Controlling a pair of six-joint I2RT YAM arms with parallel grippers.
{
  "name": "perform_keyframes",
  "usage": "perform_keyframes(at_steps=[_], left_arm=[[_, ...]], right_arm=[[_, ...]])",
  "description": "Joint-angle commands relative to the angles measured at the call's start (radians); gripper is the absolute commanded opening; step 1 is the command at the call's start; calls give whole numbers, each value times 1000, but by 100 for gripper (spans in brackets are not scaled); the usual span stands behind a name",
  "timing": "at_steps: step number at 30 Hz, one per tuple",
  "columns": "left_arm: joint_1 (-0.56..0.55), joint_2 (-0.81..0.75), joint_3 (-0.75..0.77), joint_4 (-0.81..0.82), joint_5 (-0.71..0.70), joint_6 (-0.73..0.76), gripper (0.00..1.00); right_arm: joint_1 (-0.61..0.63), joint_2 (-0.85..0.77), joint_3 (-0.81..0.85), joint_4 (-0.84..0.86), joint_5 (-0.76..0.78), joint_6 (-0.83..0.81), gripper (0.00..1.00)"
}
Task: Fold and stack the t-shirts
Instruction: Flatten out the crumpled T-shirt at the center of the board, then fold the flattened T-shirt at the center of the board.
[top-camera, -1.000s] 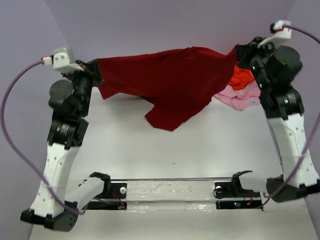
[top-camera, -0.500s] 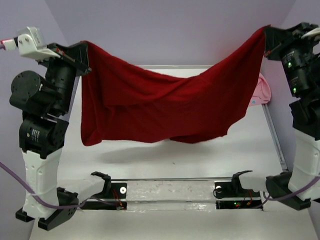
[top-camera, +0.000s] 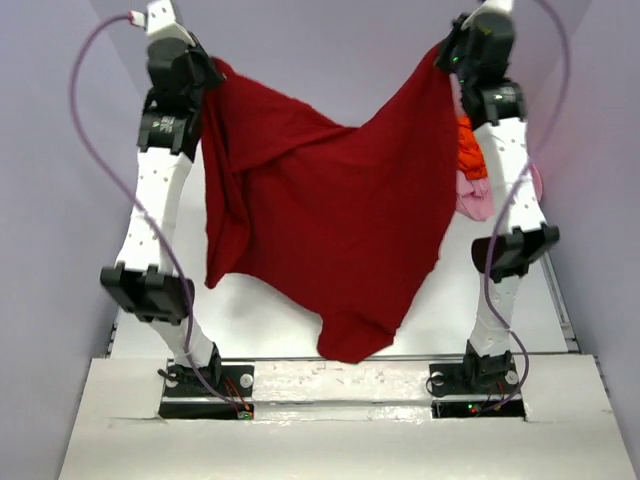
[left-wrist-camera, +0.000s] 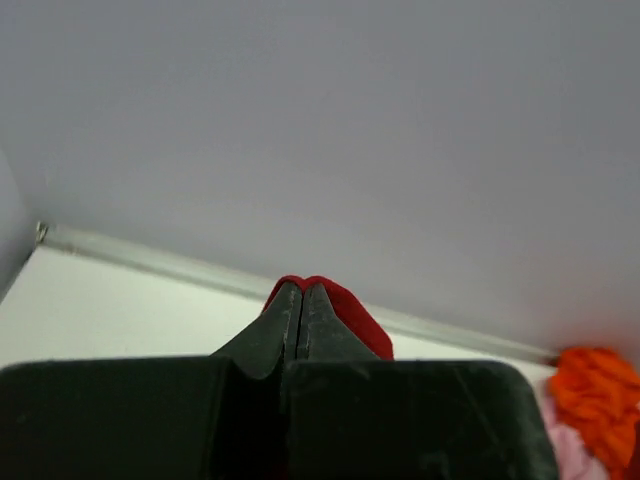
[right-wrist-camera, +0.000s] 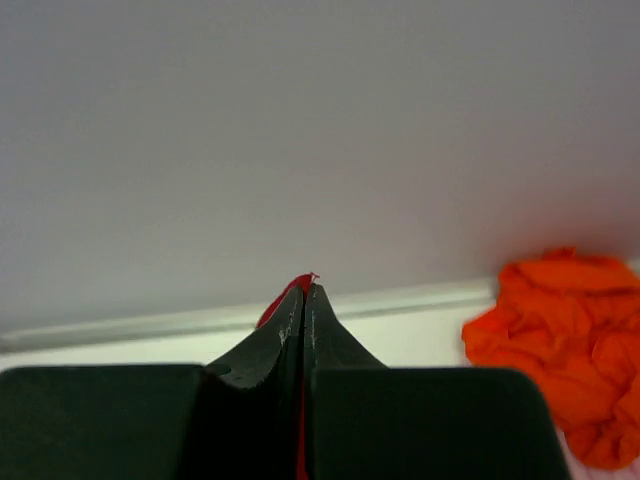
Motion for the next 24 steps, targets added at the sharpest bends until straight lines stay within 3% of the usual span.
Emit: perform_keyframes(at_steps=[1,5,10,15,24], left_arm=[[72,147,-66,82,12,-1,0],[107,299,-127,180,9,9,0],[118,474,-103,237,4,22,0],[121,541,-51,260,43,6,0],[121,430,-118,285,67,3,0]], right_arm=[[-18,170,-82,47,-1,3,0],[-18,421,-2,56,-10,-3,0],[-27,519,29,106,-19,-32,0],[-27,543,59,119,-28,-63,0],[-36,403,-65,122,-94,-27,0]])
